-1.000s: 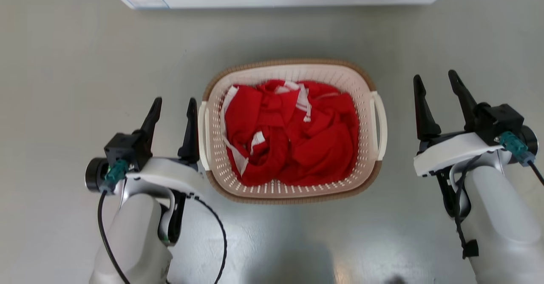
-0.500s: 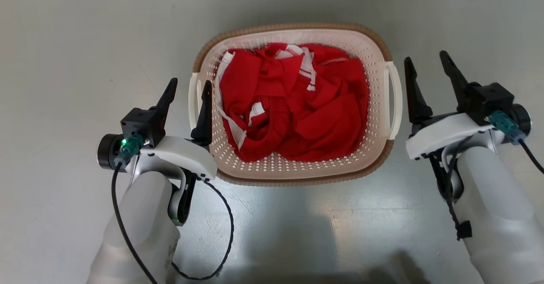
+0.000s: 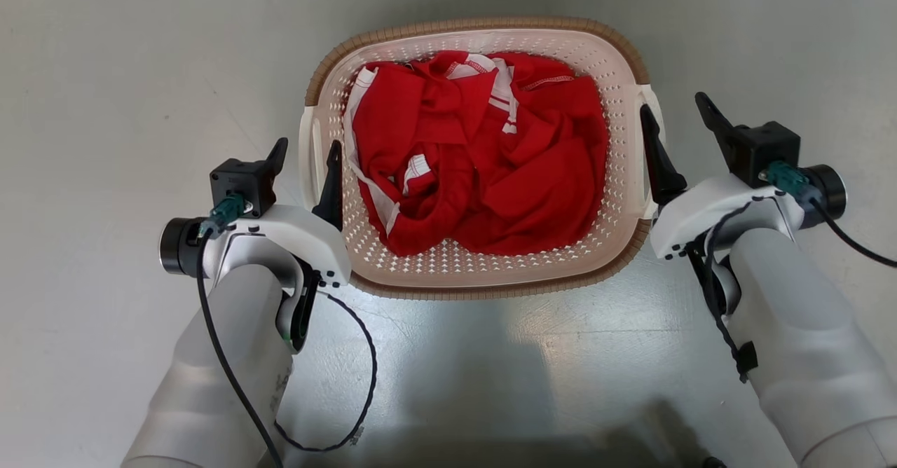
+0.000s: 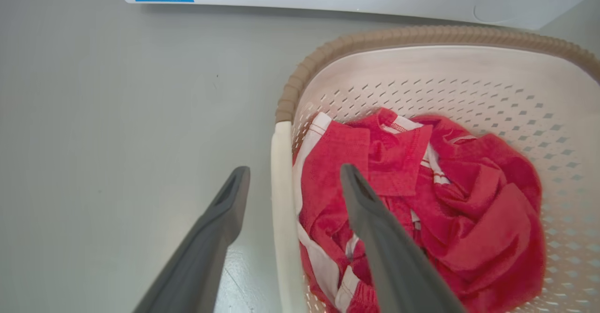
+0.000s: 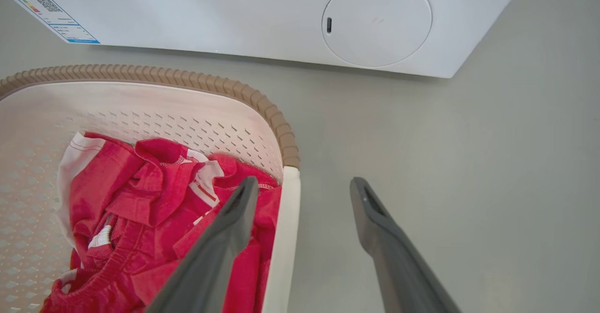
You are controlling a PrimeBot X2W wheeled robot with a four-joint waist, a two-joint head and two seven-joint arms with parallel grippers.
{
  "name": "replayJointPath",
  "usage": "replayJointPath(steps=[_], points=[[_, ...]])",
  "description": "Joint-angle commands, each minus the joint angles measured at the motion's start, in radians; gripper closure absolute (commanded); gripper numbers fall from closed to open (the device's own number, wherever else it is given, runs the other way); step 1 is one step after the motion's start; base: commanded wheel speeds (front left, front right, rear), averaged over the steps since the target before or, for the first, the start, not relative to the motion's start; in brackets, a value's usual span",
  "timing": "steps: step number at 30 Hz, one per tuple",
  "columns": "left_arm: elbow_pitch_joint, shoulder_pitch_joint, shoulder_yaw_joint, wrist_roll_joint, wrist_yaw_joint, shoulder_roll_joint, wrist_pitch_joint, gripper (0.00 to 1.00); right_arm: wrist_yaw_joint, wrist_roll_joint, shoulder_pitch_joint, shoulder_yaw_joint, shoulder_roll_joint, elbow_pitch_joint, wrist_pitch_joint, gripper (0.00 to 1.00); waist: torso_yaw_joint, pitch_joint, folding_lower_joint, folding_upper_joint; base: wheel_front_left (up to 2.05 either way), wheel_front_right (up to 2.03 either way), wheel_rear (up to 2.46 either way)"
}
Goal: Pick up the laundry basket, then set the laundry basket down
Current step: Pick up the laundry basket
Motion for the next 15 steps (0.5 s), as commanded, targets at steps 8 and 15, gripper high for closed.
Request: replayJointPath(steps=[8,15], points=[[0.112,-0.038,-0.051,-0.080,-0.013,0.025,-0.005,0.00,0.003,0.077,-0.044,0.081,0.020,0.141,0.005,0.00,0.009,0.009,-0.0001,0.0000,0.00,0.00,0.00],[0.204,-0.094,-0.116,-0.144,-0.024,0.025,-0.005,0.00,0.003,0.158,-0.089,0.155,0.021,0.201,0.027,0.00,0.011,0.031,-0.0001,0.0000,0.00,0.00,0.00]])
